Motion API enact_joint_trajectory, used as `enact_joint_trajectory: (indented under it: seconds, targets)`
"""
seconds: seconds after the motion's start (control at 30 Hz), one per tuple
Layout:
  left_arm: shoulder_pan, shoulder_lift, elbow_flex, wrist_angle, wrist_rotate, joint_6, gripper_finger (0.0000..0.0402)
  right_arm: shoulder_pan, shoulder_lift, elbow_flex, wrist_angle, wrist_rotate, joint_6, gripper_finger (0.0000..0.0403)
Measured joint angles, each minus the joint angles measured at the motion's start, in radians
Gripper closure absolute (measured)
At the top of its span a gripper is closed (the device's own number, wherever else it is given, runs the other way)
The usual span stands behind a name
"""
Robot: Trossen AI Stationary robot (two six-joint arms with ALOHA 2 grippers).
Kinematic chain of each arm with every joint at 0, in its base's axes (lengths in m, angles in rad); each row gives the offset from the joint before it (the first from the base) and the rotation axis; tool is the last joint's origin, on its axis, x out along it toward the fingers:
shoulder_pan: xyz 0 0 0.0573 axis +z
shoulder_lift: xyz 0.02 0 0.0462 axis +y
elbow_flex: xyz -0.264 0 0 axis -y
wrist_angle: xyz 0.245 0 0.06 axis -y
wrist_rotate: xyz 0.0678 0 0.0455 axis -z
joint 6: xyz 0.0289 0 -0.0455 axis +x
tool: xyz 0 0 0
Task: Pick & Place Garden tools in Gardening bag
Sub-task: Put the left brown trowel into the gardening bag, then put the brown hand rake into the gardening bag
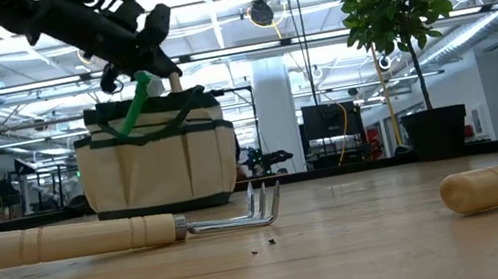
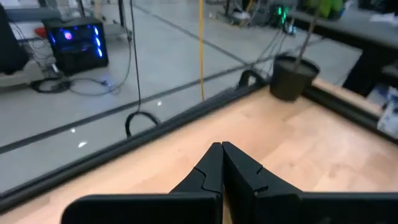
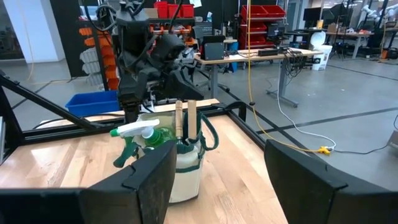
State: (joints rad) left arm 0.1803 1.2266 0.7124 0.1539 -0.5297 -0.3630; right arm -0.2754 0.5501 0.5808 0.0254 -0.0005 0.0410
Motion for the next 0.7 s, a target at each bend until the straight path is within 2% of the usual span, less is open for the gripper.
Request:
enact_joint_trajectory:
  seconds: [0.3,0.5,0.7]
  targets:
    - [-0.008,-0.008,-0.002,-0.011,0.018,0.012,0.0399,0.0,0.0,0.0,0.003,0.0,0.0,0.0165]
    - [-0.021,0.013,-0.003,-0.066,0.052,-0.034,0.0399,0.0,0.0,0.0,0.006,0.0,0.0,0.0165]
    - [-0.041,-0.025,-0.003,0.031,-0.041,0.062,0.0398,0.0,0.0,0.0,0.008,0.0,0.0,0.0165]
